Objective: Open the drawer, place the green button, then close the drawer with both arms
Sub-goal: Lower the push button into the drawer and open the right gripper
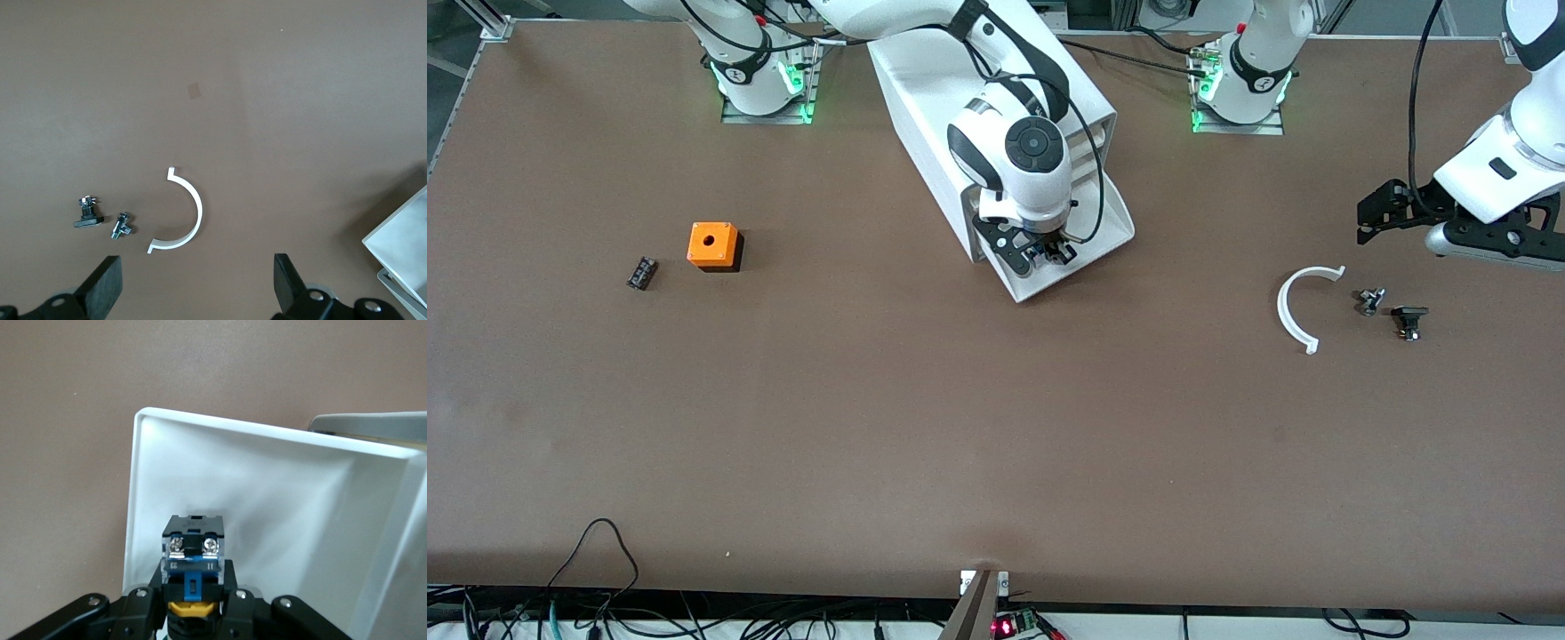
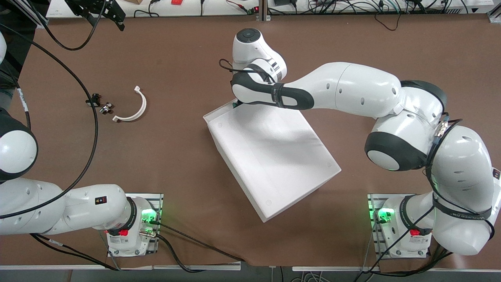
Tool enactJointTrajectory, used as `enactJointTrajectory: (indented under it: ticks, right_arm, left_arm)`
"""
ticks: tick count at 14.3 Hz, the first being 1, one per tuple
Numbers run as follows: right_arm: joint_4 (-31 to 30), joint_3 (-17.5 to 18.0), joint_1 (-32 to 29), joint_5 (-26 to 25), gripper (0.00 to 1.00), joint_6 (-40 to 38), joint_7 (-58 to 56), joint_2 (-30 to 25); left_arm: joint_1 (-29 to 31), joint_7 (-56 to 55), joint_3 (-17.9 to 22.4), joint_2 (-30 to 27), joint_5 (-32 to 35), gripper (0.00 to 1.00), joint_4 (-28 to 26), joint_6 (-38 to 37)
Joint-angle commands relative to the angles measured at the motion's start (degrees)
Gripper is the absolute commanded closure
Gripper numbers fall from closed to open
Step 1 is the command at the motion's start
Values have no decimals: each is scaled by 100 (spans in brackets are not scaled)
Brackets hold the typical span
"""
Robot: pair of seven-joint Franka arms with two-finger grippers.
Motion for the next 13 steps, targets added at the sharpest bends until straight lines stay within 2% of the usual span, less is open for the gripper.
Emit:
enactJointTrajectory:
  ticks: [1,2,3,4,5,6,10,13]
  right_arm:
    - [156,-90,59,-86,88,-89,82,169]
    - [156,-90,59,-77,88,-89,82,187]
    - [173,-125,59,-34,77,-98,99,187]
    - [174,-194,59,2,55,-106,230,178]
    - [191,-213,50,2,7,-124,362,161]
    - [209,-221,50,2,0,-150,380,135]
    - [463,-405,50,2,0,-579,398,-41]
    - [569,-625,-46,-77,0,-800,328,-471]
  left_arm:
    - [-44,-55,9,73,101,0,157,-101]
    - [-44,-38,9,73,101,0,157,-101]
    - [-44,-29,9,73,101,0,157,-101]
    - [-44,-11,9,73,92,0,157,-101]
    - [-44,-2,9,82,92,0,157,-92]
    - [-44,6,9,99,92,0,157,-83]
    - [-52,-2,1,284,153,0,148,83]
    - [-88,-177,-17,485,92,0,78,284]
